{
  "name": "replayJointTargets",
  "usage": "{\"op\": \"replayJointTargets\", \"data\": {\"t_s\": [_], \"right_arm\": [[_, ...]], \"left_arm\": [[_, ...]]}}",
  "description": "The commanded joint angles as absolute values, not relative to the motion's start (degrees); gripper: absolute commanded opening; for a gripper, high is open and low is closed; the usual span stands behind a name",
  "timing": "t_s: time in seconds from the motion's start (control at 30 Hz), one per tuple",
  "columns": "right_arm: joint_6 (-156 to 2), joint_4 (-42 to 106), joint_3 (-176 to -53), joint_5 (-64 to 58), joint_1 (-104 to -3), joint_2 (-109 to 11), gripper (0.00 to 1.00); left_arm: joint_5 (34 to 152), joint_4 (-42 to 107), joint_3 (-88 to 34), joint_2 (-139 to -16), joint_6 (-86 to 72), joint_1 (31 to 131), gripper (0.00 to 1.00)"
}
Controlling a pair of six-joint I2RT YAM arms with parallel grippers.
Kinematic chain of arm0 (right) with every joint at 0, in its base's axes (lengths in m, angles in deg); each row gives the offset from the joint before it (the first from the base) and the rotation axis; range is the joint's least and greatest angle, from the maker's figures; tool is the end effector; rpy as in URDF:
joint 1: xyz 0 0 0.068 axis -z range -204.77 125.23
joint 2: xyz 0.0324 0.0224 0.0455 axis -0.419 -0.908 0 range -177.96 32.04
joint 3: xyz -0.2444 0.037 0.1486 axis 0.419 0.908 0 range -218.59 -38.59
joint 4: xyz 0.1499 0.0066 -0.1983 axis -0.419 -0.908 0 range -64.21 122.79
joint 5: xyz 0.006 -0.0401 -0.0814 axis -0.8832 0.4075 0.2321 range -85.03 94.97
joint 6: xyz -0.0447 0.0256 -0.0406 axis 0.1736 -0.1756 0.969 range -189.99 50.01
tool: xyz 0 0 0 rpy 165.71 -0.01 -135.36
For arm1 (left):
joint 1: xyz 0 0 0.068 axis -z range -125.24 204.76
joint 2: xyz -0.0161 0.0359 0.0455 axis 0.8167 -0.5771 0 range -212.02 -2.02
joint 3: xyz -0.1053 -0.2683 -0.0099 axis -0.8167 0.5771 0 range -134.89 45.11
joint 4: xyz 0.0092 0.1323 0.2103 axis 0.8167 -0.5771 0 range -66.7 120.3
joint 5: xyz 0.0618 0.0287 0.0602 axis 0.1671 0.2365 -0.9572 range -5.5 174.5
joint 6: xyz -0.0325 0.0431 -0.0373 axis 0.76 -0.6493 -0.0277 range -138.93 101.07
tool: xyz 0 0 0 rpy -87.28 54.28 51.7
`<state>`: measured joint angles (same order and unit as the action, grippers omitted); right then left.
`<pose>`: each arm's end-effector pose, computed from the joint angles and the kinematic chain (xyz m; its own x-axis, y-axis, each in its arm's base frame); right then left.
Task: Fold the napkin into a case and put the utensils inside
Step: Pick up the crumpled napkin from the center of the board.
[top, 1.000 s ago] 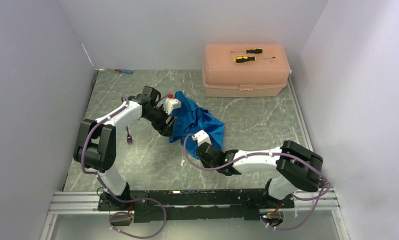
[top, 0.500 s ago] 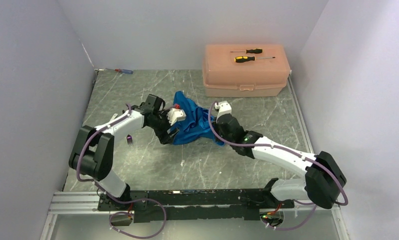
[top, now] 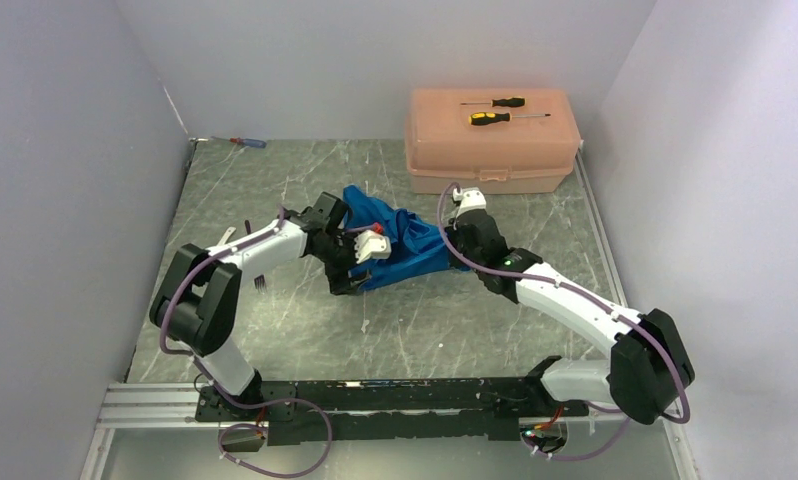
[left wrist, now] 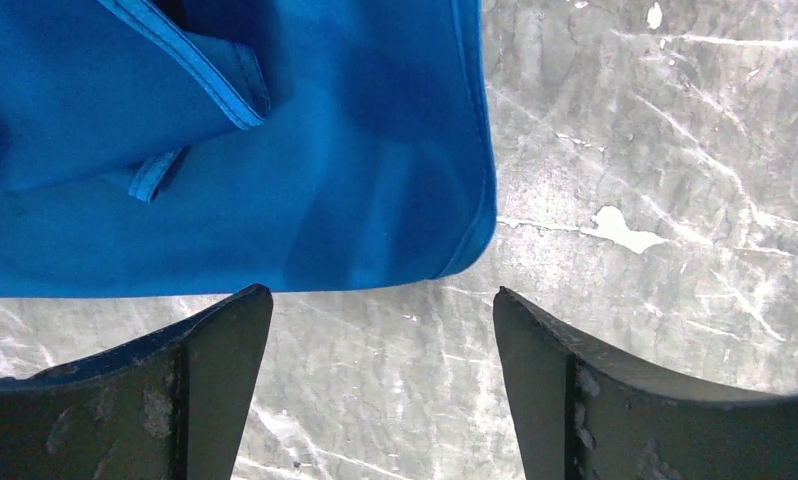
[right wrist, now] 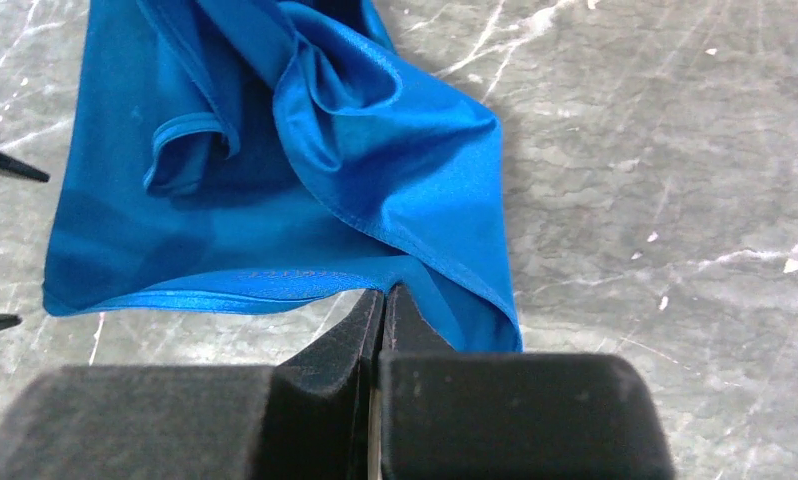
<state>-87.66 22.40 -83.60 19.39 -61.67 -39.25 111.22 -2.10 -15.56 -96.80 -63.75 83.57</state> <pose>0.2185 0.1481 0.2562 -0.5831 -0.0703 -0.8094 -0.2569 0.9611 0.1017 0.2660 -0.1729 0.2024 -0.1558 0.8044 -0.5733 0.9832 0.1823 -0.0115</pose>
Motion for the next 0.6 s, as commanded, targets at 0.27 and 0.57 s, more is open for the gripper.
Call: {"op": "replayJointTargets", "data": {"t_s": [0.27, 0.57], "right_arm": [[-86.28, 24.77, -88.75, 17.45, -57.78, -41.79, 0.00], [-86.19, 25.66, -90.98, 15.79, -54.72, -43.00, 0.00]], "left_arm": [[113.77, -2.38, -19.17, -98.73, -58.40, 86.44, 0.88], [97.49, 11.08, -16.15, -100.99, -53.14, 88.84, 0.78]]}}
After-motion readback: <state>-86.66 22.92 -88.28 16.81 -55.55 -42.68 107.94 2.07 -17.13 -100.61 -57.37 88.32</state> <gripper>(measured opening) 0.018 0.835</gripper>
